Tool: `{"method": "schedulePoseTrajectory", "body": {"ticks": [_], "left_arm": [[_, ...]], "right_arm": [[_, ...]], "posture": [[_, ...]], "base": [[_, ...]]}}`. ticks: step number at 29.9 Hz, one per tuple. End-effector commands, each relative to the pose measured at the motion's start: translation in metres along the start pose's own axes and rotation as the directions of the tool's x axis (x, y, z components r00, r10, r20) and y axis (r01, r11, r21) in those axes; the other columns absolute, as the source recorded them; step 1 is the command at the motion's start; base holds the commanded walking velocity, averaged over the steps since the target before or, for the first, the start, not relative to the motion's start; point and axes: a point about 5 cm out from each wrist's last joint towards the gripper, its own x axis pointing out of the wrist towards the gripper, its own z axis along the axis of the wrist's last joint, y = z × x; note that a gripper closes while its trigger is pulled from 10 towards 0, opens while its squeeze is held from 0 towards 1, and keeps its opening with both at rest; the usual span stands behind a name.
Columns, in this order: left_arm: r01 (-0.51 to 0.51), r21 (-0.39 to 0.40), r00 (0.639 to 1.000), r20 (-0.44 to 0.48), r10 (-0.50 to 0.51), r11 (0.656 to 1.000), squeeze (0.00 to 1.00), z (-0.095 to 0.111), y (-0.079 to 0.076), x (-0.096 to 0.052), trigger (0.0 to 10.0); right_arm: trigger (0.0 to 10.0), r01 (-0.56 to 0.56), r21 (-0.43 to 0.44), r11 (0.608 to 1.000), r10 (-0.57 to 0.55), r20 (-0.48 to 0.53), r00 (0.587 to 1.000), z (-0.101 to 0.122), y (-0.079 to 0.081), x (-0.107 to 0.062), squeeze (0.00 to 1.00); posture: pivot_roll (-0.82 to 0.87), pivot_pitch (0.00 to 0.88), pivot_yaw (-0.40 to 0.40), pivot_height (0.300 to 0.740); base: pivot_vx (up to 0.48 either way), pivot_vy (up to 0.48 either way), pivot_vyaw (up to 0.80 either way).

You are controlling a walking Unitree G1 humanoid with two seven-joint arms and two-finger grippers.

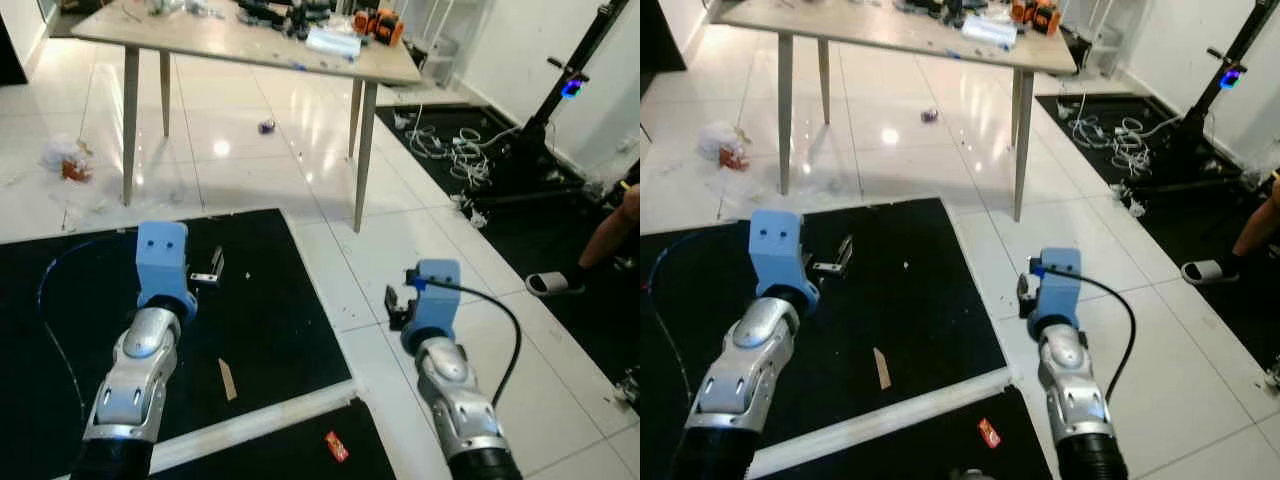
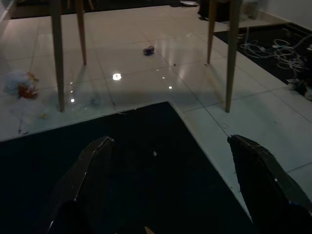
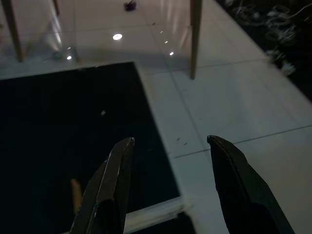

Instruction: Picking trash to rubbish bin

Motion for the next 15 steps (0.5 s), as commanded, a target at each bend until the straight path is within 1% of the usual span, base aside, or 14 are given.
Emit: {"method": "schedulePoseTrajectory", "body": {"ticks": [1, 12, 15], "left_arm": [[0.034, -0.014, 0.999, 0.016, -0.034, 0.999, 0.00, 0.0004, -0.0067, -0.0026, 10.0], [0.051, 0.001, 0.998, 0.023, -0.051, 0.999, 0.00, 0.0031, -0.0078, -0.0006, 10.0], [0.057, 0.009, 0.998, 0.025, -0.057, 0.998, 0.00, 0.0034, -0.0070, 0.0000, 10.0]], "right_arm": [[10.0, 0.011, -0.004, 1.000, -0.011, -0.004, 1.000, -0.0015, -0.0038, -0.0018, 0.00], [10.0, 0.011, -0.012, 1.000, -0.012, -0.002, 1.000, -0.0012, -0.0047, -0.0022, 0.00], [10.0, 0.021, -0.024, 1.000, -0.021, -0.020, 1.000, -0.0040, -0.0062, -0.0025, 0.00]], "posture": [[-0.03, 0.138, -0.057, 0.740], [-0.03, 0.134, -0.050, 0.740], [-0.03, 0.134, -0.049, 0.740]], "base": [[0.296, 0.000, 0.00], [0.344, 0.000, 0.00], [0.364, 0.000, 0.00]]}}
